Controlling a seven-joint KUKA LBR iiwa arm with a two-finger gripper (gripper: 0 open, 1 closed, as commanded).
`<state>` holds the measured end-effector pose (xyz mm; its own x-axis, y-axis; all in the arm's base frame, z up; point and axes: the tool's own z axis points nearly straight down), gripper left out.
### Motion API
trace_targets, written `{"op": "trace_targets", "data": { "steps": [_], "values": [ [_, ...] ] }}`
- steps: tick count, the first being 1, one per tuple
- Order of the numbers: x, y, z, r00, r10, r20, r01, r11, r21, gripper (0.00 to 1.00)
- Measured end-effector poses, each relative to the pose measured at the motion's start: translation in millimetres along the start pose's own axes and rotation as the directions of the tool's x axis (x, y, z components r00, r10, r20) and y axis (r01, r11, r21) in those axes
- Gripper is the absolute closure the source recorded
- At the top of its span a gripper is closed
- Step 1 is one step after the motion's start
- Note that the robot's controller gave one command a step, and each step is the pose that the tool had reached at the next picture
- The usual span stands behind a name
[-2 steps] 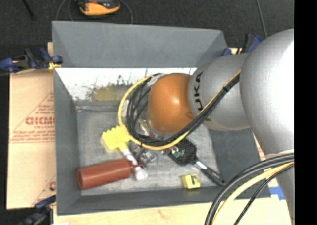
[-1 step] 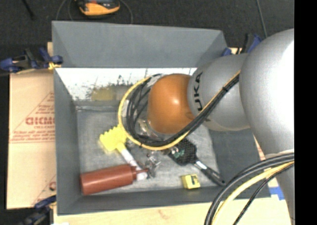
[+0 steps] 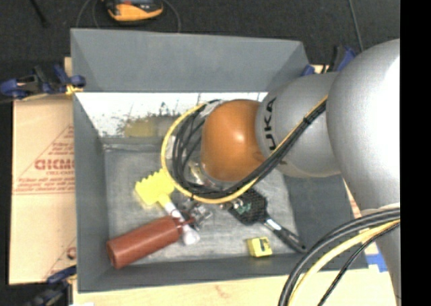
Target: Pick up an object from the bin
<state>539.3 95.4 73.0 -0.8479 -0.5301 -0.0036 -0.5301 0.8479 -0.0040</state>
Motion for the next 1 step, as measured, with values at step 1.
{"op": "trace_targets", "data": {
  "steps": [1],
  "values": [
    [0.0, 0.0, 0.0, 1.000, 0.000, 0.000, 0.000, 1.000, 0.000, 1.00]
  ]
}}
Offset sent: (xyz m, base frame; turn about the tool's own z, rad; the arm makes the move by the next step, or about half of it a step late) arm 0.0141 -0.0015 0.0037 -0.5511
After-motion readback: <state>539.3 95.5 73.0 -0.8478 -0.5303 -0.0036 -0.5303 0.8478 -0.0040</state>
